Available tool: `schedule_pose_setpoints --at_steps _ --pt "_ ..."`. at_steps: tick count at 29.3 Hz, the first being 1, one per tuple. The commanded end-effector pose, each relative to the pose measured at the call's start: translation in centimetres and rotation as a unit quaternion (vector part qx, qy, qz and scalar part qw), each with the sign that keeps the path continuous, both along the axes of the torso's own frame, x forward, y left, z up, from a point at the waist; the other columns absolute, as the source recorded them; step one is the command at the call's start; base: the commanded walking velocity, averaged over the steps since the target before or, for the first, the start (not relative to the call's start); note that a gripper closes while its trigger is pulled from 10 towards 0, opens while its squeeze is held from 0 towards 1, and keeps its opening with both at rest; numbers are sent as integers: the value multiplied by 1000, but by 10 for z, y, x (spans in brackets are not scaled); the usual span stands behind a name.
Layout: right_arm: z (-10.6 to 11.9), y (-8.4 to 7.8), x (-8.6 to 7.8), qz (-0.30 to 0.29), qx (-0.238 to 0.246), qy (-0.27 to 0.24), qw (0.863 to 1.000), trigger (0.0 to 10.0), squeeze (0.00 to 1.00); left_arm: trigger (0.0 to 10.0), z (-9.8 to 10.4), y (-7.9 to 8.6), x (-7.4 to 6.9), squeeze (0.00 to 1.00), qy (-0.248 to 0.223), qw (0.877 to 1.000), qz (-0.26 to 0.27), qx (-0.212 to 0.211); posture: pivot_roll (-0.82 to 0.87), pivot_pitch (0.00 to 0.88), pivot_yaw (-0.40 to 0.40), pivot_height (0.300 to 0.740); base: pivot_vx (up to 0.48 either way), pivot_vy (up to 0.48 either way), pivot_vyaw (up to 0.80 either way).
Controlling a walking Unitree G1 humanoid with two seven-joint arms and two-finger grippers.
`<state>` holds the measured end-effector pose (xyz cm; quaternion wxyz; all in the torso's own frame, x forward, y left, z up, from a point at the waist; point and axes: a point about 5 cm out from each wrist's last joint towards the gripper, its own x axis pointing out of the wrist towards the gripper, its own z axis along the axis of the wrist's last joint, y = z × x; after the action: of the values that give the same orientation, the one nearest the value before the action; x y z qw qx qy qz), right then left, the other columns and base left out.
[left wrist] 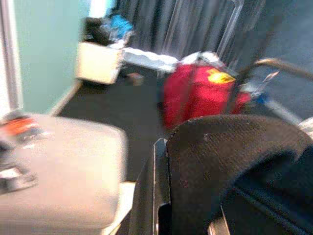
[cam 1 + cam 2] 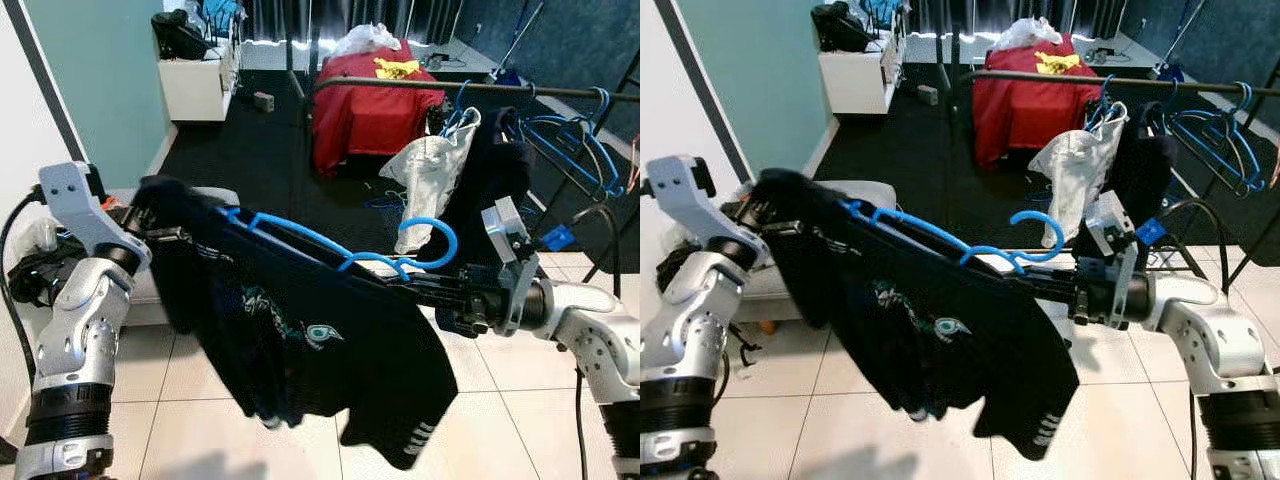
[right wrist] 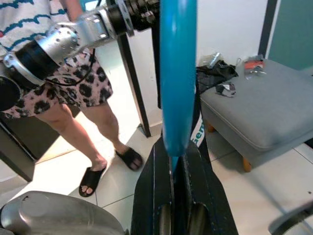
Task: Hang hanger
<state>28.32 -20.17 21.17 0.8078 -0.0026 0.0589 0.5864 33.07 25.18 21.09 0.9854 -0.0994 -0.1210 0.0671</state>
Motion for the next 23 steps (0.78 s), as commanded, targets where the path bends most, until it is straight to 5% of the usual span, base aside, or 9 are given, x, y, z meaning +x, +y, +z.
schedule_pose_setpoints --at_steps 1,5,13,17,21,23 --pt "-4 -9 -4 -6 -17 19 1000 10000 0 0 8 31 -8 0 -13 996 87 10 -93 0 -26 740 0 0 0" --pt "-4 -10 -6 -1 -20 24 1000 10000 0 510 3 30 -8 0 1 995 93 28 -91 0 -29 740 0 0 0" --pt "14 -10 6 -44 31 -41 998 10000 0 0 -19 6 -2 0 51 995 34 79 -89 0 -27 740 0 0 0" --pt "43 -11 25 -137 131 -136 972 10000 0 0 -28 -57 -12 0 35 980 -181 75 -89 0 -26 740 0 0 0" --pt "46 -9 26 -144 158 -140 967 10000 0 0 -23 -84 -23 0 7 961 -267 74 -88 0 -28 740 0 0 0" --pt "41 -4 27 -144 152 -134 969 10000 0 0 -18 -107 -32 0 -14 940 -335 68 -87 0 -28 740 0 0 0"
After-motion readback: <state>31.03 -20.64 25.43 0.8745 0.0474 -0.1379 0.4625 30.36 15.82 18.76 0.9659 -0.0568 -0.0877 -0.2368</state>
